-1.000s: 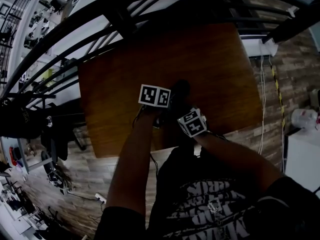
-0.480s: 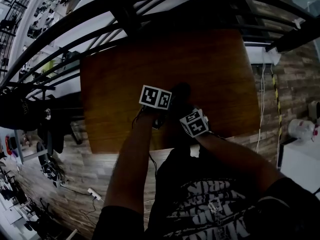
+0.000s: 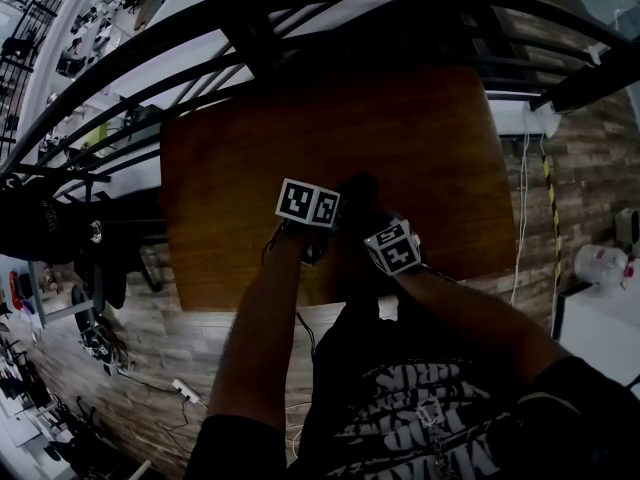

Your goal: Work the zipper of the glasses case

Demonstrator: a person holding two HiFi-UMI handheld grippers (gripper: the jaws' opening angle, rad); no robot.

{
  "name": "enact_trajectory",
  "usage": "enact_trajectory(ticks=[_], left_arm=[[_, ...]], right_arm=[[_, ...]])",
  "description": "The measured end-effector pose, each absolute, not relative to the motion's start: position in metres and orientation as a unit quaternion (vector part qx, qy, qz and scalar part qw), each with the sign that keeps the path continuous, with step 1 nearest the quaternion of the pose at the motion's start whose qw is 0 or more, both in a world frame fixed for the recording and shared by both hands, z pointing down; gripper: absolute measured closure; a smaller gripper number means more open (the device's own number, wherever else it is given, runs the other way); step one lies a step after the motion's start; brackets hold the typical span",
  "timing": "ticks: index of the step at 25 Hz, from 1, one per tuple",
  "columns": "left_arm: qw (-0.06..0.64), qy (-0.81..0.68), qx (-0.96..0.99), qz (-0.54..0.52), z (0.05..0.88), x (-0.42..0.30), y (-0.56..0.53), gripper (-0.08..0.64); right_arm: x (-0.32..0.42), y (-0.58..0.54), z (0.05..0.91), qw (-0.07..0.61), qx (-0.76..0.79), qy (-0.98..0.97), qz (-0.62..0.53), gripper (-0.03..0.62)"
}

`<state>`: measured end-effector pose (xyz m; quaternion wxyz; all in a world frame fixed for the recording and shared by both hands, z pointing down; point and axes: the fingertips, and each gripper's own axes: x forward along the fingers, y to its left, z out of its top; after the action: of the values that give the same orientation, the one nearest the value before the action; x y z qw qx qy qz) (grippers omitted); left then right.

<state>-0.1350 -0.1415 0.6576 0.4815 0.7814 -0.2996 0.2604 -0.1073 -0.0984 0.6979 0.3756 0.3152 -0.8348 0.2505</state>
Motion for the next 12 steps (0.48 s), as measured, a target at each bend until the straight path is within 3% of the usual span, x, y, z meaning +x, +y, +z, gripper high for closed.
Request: enact_trajectory(ticks=[12], left_arm=[[0.490,-0.295,0.778,0.259,0.656,-0.139,-0.143,0.560]], right_arm=[[-0.097,-0.115,0.696,0.376,0.324,-0.833,0.243,0.589]])
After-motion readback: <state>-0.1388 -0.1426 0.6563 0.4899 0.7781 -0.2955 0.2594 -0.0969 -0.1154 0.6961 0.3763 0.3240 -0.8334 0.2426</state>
